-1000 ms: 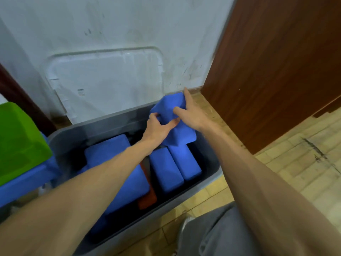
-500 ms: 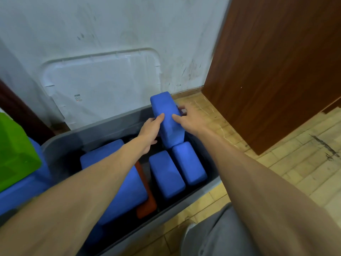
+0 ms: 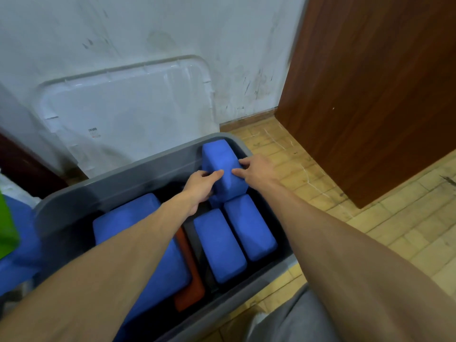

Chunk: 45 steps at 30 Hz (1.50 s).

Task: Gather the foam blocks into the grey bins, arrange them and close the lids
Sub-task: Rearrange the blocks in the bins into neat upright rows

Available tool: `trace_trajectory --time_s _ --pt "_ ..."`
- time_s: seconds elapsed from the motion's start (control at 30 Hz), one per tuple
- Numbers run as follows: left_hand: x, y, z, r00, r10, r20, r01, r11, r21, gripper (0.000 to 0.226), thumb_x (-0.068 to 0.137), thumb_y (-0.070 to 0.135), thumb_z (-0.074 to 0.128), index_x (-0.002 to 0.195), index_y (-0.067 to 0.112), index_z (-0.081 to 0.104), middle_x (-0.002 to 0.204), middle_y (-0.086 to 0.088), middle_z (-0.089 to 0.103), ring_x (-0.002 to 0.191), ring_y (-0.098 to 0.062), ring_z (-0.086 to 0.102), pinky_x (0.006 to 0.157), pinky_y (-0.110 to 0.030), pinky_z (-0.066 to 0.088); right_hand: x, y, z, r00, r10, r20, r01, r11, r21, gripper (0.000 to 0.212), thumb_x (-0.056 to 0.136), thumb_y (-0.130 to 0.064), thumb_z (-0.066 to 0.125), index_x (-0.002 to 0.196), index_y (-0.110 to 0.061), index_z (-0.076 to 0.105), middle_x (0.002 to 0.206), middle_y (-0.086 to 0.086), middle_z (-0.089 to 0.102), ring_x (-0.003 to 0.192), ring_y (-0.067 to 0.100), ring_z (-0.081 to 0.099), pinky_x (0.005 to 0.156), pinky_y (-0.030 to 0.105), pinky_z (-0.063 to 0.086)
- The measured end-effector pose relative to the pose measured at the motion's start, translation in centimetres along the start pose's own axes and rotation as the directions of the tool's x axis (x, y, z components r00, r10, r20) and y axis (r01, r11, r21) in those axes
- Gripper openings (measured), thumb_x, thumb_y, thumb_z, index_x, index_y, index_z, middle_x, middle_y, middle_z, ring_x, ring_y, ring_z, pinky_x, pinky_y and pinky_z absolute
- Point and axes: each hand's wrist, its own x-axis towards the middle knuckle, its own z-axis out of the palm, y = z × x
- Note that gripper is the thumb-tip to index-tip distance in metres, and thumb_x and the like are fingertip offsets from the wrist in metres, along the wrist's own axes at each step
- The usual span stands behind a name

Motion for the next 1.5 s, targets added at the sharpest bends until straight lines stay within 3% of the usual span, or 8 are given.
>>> trace_trajectory --time_s 0.27,0.5,0.73,0.9,1.1,1.27,1.37,1.5 --pt "0.0 -0.3 -0.5 1.0 -0.025 -0.014 0.026 0.994 0.106 0.033 0.091 0.045 0.06 0.112 0.019 0.059 0.1 0.002 0.063 0.076 -0.014 0.058 0.056 -0.023 0.034 0.1 -1.1 0.6 1.0 0.005 0.016 -0.001 0.978 -0.209 0.025 0.087 -0.039 0.067 0.091 -0.014 0.066 0.089 0.005 0.064 0.094 0.025 0.064 0.07 0.029 0.042" --pt "-3.1 -0.9 -4.8 0.996 0.088 -0.022 -0.086 0.994 0.074 0.023 0.099 0.026 0.048 0.111 0.012 0.062 0.111 -0.011 0.065 0.096 -0.018 0.061 0.086 -0.029 0.047 -3.3 -5.4 1.6 0.957 -0.285 -0.052 0.247 0.896 -0.369 0.028 0.092 -0.021 0.054 0.119 -0.012 0.054 0.123 0.009 0.052 0.112 0.028 0.052 0.088 0.037 0.045" --pt "-8.4 -3.5 -12.6 0.968 0.207 -0.142 -0.172 0.959 0.224 0.022 0.092 0.006 0.05 0.105 0.013 0.066 0.099 -0.003 0.066 0.088 -0.016 0.059 0.072 -0.022 0.045 -8.2 -8.3 5.3 0.797 -0.055 0.601 0.268 0.924 -0.271 0.038 0.095 -0.037 0.052 0.093 -0.002 0.066 0.086 0.016 0.072 0.07 0.027 0.07 0.071 0.026 0.054" --pt "-10.7 -8.2 -16.8 0.984 0.116 -0.137 -0.035 0.872 0.489 0.031 0.086 0.011 0.06 0.117 0.014 0.064 0.115 -0.006 0.059 0.105 -0.021 0.058 0.084 -0.027 0.045 -11.4 -8.6 8.8 0.849 -0.056 0.526 0.18 0.966 -0.187 0.027 0.093 -0.03 0.055 0.088 -0.006 0.066 0.066 0.008 0.068 0.059 0.018 0.071 0.083 0.025 0.054" --pt "-12.6 -12.3 -17.7 0.976 0.041 -0.213 0.097 0.796 0.598 0.071 0.083 0.032 0.07 0.144 0.023 0.036 0.142 -0.016 0.022 0.127 -0.04 0.038 0.109 -0.037 0.032 -13.4 -10.7 11.0 0.855 0.012 0.519 0.213 0.904 -0.371 0.035 0.091 -0.041 0.053 0.075 -0.01 0.054 0.05 0.006 0.066 0.064 0.023 0.069 0.059 0.02 0.046" --pt "-12.9 -13.0 -16.6 0.98 -0.064 -0.188 0.135 0.908 0.396 0.083 0.083 0.038 0.07 0.149 0.037 0.02 0.148 -0.019 0.02 0.122 -0.039 0.045 0.096 -0.035 0.04 -14.0 -11.3 10.4 0.823 0.095 0.56 0.199 0.875 -0.441 0.041 0.088 -0.04 0.062 0.111 -0.007 0.061 0.082 0.005 0.062 0.061 0.021 0.062 0.077 0.036 0.059" --pt "-13.2 -12.8 -16.3 0.969 -0.065 -0.239 0.137 0.945 0.298 0.085 0.079 0.041 0.073 0.147 0.039 0.023 0.147 -0.016 0.024 0.119 -0.038 0.047 0.095 -0.036 0.045 -15.0 -11.4 8.5 0.791 0.117 0.601 0.013 0.978 -0.207 0.064 0.088 -0.04 0.065 0.145 -0.031 0.037 0.116 -0.001 0.051 0.091 0.026 0.056 0.081 0.043 0.056" --pt "-13.5 -11.1 -16.5 0.959 -0.07 -0.273 0.126 0.973 0.193 0.089 0.074 0.05 0.075 0.146 0.041 0.024 0.146 -0.014 0.027 0.118 -0.036 0.048 0.095 -0.045 0.049 -15.3 -12.1 6.5 0.787 0.095 0.609 -0.166 0.984 0.061 0.088 0.081 -0.042 0.072 0.148 -0.049 0.016 0.146 -0.005 0.04 0.1 0.035 0.053 0.083 0.048 0.045"
